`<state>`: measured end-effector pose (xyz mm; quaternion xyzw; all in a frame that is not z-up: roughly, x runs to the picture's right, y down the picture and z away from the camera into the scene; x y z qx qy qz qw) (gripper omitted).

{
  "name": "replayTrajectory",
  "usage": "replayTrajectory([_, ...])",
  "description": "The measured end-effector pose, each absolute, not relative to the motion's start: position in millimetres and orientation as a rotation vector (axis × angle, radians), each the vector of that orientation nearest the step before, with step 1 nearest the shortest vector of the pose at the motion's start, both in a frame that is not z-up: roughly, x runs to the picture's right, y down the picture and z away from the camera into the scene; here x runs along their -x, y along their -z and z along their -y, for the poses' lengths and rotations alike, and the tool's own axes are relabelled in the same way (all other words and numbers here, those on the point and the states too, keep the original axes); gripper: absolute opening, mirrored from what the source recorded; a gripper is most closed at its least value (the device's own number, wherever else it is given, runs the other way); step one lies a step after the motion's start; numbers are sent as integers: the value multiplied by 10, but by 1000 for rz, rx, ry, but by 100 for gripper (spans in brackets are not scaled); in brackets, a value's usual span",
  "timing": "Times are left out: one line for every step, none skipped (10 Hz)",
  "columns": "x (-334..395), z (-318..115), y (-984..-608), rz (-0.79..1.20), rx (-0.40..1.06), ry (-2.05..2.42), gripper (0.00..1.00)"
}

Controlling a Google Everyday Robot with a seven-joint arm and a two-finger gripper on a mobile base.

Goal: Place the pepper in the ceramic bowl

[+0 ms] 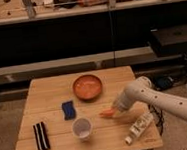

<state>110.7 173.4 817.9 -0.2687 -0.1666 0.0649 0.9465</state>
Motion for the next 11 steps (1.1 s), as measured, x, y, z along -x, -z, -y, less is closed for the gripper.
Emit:
replayTrajectory([-1099, -1595, -8149, 337, 539, -131, 0])
replayTrajectory([-1066, -1489, -8157, 336, 530, -126, 0])
replayTrajectory([-1029, -1400, -8213, 333, 523, -128, 0])
replayTrajectory([-972, -1321, -8271, 332, 516, -126, 0])
replayTrajectory([-923, -1263, -8314, 329, 511, -129, 0])
replayTrajectory([-860, -1201, -8358, 326, 506, -133, 0])
replayTrajectory([-789, -1147, -8369, 329, 502, -131, 0])
replayTrajectory([-787, -1104, -8377, 327, 498, -131, 0])
replayTrajectory([-759, -1061, -8400, 326, 493, -126, 0])
replayTrajectory([-675, -1033, -8418, 329, 492, -121, 0])
replayTrajectory([-583, -1001, -8434, 330, 490, -119, 0])
